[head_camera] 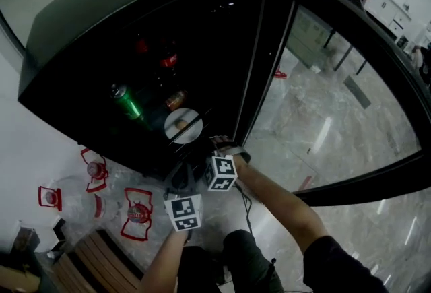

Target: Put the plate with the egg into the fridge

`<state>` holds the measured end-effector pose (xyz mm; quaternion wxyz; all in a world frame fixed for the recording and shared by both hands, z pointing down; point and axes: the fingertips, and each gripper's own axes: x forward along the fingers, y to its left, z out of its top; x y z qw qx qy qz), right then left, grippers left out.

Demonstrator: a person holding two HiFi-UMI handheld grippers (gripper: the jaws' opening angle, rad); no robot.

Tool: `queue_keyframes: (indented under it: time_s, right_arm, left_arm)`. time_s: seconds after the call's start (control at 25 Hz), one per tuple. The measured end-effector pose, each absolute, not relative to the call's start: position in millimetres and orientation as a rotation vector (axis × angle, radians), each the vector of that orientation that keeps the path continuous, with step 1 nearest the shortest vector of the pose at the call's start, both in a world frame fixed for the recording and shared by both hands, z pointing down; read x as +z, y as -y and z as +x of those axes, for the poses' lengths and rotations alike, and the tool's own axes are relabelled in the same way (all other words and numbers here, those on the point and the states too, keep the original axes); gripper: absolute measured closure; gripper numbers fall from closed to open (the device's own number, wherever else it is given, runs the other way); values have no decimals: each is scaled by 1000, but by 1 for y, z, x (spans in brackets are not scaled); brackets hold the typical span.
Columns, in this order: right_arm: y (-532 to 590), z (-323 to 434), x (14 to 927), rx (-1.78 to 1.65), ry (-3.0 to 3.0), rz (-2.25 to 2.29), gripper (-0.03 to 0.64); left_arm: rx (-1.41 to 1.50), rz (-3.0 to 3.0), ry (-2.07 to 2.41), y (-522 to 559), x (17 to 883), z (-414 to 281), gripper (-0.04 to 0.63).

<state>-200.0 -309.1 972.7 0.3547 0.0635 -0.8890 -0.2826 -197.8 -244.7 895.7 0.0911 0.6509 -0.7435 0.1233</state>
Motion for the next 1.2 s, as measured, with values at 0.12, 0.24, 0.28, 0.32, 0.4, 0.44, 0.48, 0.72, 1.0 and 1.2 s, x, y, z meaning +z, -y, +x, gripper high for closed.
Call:
queue_keyframes:
  time_s: [0.12, 0.24, 0.28, 0.32, 0.4, 0.44, 0.48, 0.72, 1.0, 1.2]
  right_arm:
    - [300, -182, 931, -282, 2577, 406, 483]
    - [294, -161, 888, 66, 2743, 600, 483]
    - [291, -154, 874, 129, 2775, 644, 483]
    - [287, -147, 859, 176, 2799, 682, 483]
    - [279, -132, 827, 244, 2829, 743, 485]
    - [275, -124, 809, 271, 2838, 767, 485]
    - [269, -115, 789, 295, 2845, 789, 485]
    - [213, -59, 654, 364, 2834, 905, 508]
    - [144, -8, 530, 322, 2849, 1019, 508]
    - [113, 19, 498, 305, 2865, 1061, 508]
  left_arm:
    - [359, 1970, 2196, 243, 882, -191, 588]
    - [355, 2004, 2174, 239, 864, -178, 588]
    - [357, 2019, 2166, 237, 856, -172, 588]
    - [361, 2035, 2158, 235, 846, -166, 588]
    - [366, 2056, 2143, 227, 820, -156, 588]
    - [365, 2059, 2137, 222, 804, -152, 588]
    - [362, 2060, 2132, 215, 785, -148, 588]
    - [365, 2132, 2067, 165, 645, -119, 587]
    - [328, 2253, 1999, 115, 519, -77, 586]
    - [292, 2278, 1980, 96, 490, -54, 588]
